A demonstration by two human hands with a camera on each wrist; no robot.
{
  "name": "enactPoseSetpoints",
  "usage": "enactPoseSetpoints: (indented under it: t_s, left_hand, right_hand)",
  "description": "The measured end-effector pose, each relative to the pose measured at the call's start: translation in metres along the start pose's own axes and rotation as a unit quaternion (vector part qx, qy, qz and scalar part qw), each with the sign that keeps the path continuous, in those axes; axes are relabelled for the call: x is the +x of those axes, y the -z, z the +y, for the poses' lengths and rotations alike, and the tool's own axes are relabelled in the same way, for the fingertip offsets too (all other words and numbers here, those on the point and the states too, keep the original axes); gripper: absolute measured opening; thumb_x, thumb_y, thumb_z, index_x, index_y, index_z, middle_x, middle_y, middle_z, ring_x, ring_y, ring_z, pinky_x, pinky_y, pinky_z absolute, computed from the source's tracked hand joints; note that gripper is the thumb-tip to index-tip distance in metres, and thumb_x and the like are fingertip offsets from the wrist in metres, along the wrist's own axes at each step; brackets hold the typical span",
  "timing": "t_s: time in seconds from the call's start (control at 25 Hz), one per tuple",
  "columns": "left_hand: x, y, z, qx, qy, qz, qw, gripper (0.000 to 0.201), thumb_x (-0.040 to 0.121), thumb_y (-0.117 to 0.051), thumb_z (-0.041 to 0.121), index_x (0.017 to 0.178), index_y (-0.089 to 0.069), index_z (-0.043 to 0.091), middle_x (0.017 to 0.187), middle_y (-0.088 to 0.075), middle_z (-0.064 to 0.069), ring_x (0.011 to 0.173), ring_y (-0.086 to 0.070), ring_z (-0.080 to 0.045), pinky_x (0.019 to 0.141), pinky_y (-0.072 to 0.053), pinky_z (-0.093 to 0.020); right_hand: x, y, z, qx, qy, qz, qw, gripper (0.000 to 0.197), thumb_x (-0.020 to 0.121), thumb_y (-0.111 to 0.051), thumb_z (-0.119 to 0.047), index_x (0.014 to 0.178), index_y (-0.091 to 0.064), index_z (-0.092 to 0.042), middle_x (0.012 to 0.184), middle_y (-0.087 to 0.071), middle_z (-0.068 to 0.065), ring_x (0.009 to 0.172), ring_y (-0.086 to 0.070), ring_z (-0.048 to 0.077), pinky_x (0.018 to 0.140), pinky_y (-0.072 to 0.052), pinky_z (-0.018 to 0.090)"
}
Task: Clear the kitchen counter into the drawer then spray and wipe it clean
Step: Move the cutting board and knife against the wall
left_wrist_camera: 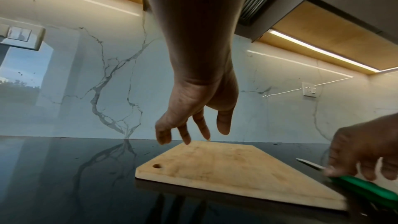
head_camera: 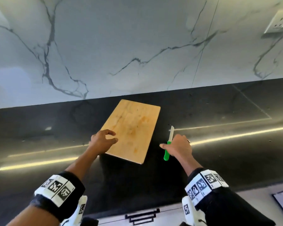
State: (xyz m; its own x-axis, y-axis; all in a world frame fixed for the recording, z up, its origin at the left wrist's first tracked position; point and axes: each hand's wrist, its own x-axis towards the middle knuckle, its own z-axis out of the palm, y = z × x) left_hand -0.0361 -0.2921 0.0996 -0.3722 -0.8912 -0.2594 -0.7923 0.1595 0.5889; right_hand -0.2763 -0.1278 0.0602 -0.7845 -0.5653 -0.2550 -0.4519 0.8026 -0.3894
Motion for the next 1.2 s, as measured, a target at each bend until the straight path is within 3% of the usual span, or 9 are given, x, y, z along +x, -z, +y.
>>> enactPoseSetpoints:
  t_s: [0.16, 0.32, 0.52, 0.6, 0.72, 0.84, 1.0, 1.12, 1.2]
  left_hand:
    - [0.036, 0.008, -0.013, 0.043, 0.058, -0.014, 0.997, 0.046, 0.086, -0.070, 0.042, 0.128, -0.055, 0.031, 0.147, -0.041, -0.007, 0.137, -0.028, -0.035, 0.109, -0.029, -0.049]
    - [0.065, 0.008, -0.023, -0.023, 0.071, -0.080, 0.994, 0.052, 0.085, -0.072, 0.039, 0.132, -0.050, 0.030, 0.148, -0.040, -0.008, 0.134, -0.036, -0.035, 0.113, -0.031, -0.051]
    - [0.085, 0.013, -0.026, -0.141, 0.080, -0.093, 0.982, 0.061, 0.085, -0.073, 0.035, 0.137, -0.045, 0.022, 0.140, -0.046, -0.007, 0.130, -0.044, -0.029, 0.109, -0.037, -0.046]
    - [0.091, 0.014, -0.026, -0.183, 0.101, -0.078, 0.975, 0.051, 0.084, -0.073, 0.037, 0.126, -0.052, 0.018, 0.124, -0.053, -0.005, 0.119, -0.050, -0.028, 0.101, -0.040, -0.045]
    - [0.093, 0.013, -0.021, -0.197, 0.119, -0.053, 0.972, 0.034, 0.081, -0.071, 0.043, 0.090, -0.059, 0.012, 0.098, -0.061, -0.008, 0.100, -0.055, -0.030, 0.098, -0.044, -0.048]
    - [0.091, 0.020, -0.007, -0.238, 0.123, -0.079, 0.960, 0.028, 0.087, -0.068, 0.038, 0.085, -0.057, 0.013, 0.089, -0.056, -0.004, 0.096, -0.053, -0.025, 0.093, -0.042, -0.042]
    - [0.090, 0.020, -0.004, -0.249, 0.099, -0.128, 0.955, 0.023, 0.090, -0.067, 0.030, 0.098, -0.062, 0.009, 0.102, -0.063, -0.008, 0.088, -0.060, -0.021, 0.088, -0.048, -0.041]
    - [0.102, 0.021, -0.002, -0.220, 0.094, -0.202, 0.950, 0.064, 0.087, -0.071, 0.034, 0.138, -0.046, 0.004, 0.129, -0.058, -0.012, 0.112, -0.059, -0.029, 0.098, -0.046, -0.044]
    - [0.112, 0.029, 0.004, -0.174, 0.048, -0.255, 0.950, 0.059, 0.088, -0.070, 0.029, 0.137, -0.049, 0.004, 0.112, -0.066, -0.007, 0.094, -0.065, -0.021, 0.091, -0.050, -0.039]
  right_hand:
    - [0.018, -0.009, -0.004, 0.034, -0.043, 0.007, 0.998, 0.038, 0.074, -0.078, -0.040, 0.098, -0.063, -0.013, 0.096, -0.067, 0.005, 0.086, -0.066, 0.024, 0.078, -0.056, 0.038]
    - [0.025, -0.008, -0.015, 0.064, -0.078, -0.017, 0.995, 0.033, 0.083, -0.071, -0.040, 0.094, -0.059, -0.012, 0.087, -0.066, 0.004, 0.080, -0.067, 0.023, 0.072, -0.055, 0.037]
    - [0.025, -0.016, -0.062, 0.328, -0.080, -0.027, 0.941, 0.033, 0.097, -0.059, -0.035, 0.077, -0.058, -0.009, 0.077, -0.060, 0.007, 0.076, -0.059, 0.024, 0.075, -0.049, 0.040]
    - [0.025, -0.022, -0.084, 0.409, -0.106, -0.043, 0.905, 0.029, 0.098, -0.059, -0.031, 0.079, -0.059, -0.008, 0.084, -0.060, 0.009, 0.080, -0.058, 0.022, 0.087, -0.051, 0.044]
    - [0.030, -0.025, -0.097, 0.477, -0.184, -0.038, 0.859, 0.022, 0.099, -0.057, -0.031, 0.099, -0.059, -0.009, 0.090, -0.056, 0.006, 0.084, -0.053, 0.019, 0.082, -0.047, 0.037]
    - [0.041, -0.025, -0.103, 0.530, -0.218, -0.028, 0.819, 0.032, 0.100, -0.055, -0.032, 0.117, -0.054, -0.006, 0.101, -0.059, 0.008, 0.094, -0.057, 0.021, 0.086, -0.046, 0.035]
    - [0.049, -0.016, -0.126, 0.445, -0.126, 0.013, 0.887, 0.023, 0.089, -0.072, -0.029, 0.089, -0.062, -0.009, 0.088, -0.065, 0.009, 0.076, -0.060, 0.019, 0.069, -0.049, 0.038]
    - [0.064, 0.015, -0.143, 0.426, -0.061, 0.050, 0.901, 0.031, 0.068, -0.090, -0.019, 0.074, -0.061, -0.009, 0.077, -0.067, 0.005, 0.072, -0.064, 0.017, 0.058, -0.051, 0.029]
    - [0.081, 0.043, -0.158, 0.389, -0.009, 0.059, 0.919, 0.035, 0.062, -0.093, -0.015, 0.080, -0.065, -0.005, 0.077, -0.067, 0.003, 0.073, -0.065, 0.014, 0.055, -0.047, 0.019]
